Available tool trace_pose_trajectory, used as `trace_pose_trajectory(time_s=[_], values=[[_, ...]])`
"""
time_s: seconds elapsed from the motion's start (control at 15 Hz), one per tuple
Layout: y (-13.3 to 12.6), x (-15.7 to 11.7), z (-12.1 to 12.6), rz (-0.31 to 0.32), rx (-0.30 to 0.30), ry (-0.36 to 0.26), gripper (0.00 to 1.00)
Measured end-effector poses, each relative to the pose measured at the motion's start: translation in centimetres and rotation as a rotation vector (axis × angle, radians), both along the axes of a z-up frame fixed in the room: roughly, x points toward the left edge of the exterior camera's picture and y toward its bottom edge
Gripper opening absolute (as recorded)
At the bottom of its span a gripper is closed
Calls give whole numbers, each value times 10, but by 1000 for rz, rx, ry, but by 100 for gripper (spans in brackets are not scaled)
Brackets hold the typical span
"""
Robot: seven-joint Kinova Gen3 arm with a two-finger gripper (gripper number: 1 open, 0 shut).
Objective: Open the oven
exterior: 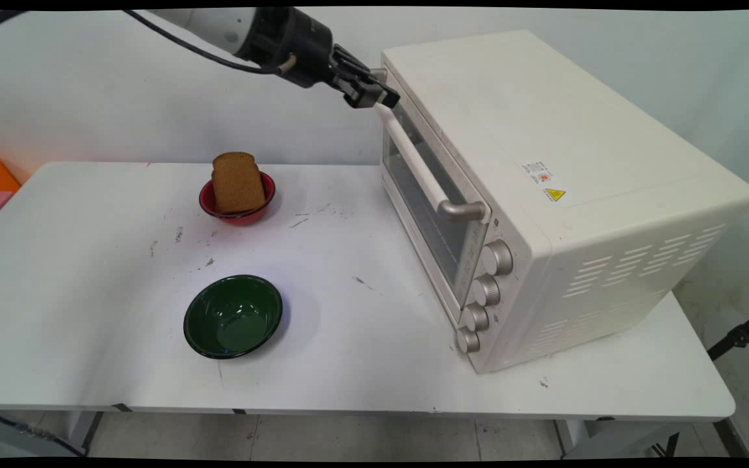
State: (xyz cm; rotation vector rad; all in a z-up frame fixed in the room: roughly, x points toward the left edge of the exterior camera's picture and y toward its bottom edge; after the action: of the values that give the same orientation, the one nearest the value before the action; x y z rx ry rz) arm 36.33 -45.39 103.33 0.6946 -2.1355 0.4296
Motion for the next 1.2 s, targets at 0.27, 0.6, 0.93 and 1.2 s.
trace_pose_trajectory(time_s=[0.27, 0.6, 0.93, 1.2], values=[[-9, -11, -8, 12, -3, -7, 0], [-16, -17, -17, 20, -3, -24, 0], [-18, -19, -24, 23, 3, -44, 0], [-16, -19, -29, 21, 9, -61, 0]])
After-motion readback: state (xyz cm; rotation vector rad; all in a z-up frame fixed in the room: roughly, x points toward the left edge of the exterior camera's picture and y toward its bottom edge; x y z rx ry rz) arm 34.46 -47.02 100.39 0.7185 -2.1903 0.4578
